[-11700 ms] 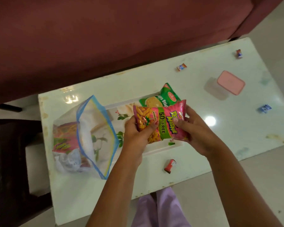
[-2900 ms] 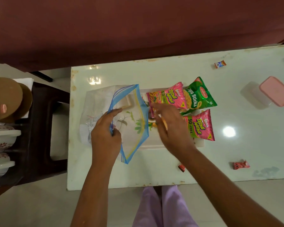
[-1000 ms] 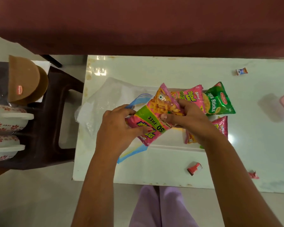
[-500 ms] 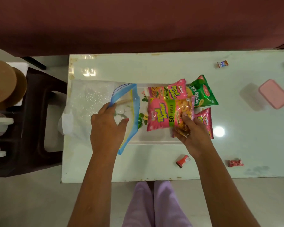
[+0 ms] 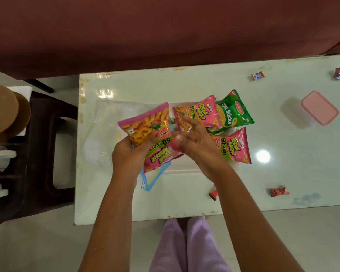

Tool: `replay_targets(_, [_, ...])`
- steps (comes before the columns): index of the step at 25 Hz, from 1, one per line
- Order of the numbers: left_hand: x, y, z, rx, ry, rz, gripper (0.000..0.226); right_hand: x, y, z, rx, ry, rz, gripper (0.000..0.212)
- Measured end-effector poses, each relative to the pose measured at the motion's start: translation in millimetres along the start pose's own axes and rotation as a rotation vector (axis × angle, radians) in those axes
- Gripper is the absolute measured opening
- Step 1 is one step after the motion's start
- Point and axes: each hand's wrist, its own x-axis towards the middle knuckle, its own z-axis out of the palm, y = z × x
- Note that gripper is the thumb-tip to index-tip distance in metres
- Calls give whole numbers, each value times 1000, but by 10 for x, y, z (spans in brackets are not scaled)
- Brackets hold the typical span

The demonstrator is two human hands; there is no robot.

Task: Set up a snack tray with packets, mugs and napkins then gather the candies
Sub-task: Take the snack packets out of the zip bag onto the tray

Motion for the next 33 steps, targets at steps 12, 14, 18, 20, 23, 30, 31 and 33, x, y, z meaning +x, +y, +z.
replay_targets(12, [3, -71, -10, 234, 231, 195, 61, -154, 74, -839, 89, 155, 68, 51])
replay_targets(14, [40, -124, -58, 316, 301, 262, 62, -171, 3, -1082, -122, 187, 101, 46])
replay_targets(18, [52, -172, -33, 450, 307, 328, 65, 56, -55, -1205, -555, 189, 149, 44])
replay_targets(20, [9, -171, 31, 503, 277, 317, 63, 224, -68, -1108, -733, 180, 99, 45])
replay_targets(23, [-41, -189, 88, 561, 252, 298, 61, 430, -29, -979, -914, 155, 28, 47])
replay_targets(30, [-16, -223, 151, 585, 225, 279, 61, 514, 106, -936, -983, 261, -44, 59])
replay_targets(31, [-12, -222, 163, 585, 224, 278, 61, 509, 105, -922, -990, 279, -45, 60])
replay_targets(33, [-5, -219, 180, 585, 217, 280, 61, 509, 128, -904, -992, 317, -33, 61])
